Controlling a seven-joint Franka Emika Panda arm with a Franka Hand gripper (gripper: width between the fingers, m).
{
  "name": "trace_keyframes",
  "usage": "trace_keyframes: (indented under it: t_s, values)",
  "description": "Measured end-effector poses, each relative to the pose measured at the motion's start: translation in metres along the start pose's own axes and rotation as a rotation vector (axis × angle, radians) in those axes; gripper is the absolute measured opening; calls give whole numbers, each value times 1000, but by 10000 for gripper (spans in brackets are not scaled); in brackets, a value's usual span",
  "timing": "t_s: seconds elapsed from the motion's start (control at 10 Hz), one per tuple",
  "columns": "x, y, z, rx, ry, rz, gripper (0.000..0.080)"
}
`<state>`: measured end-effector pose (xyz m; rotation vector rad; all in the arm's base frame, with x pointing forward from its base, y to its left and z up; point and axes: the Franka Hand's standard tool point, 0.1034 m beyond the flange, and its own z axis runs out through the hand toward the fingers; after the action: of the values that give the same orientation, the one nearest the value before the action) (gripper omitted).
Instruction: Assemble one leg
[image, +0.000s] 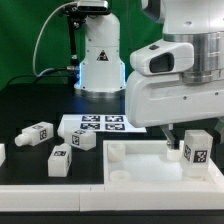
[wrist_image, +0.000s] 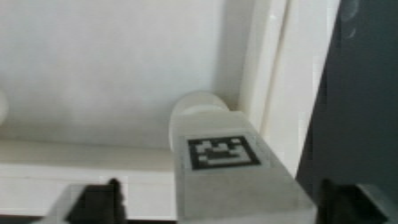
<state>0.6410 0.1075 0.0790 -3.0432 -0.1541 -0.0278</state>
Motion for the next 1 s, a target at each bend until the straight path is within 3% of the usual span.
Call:
trace_keyframes:
  t_s: [0.2,0.6,1.0]
  values:
    - [0,0,0,1,0,11,283]
    - [1,1,1,5,36,321,284]
    - [1,0,1,14,41,1015,284]
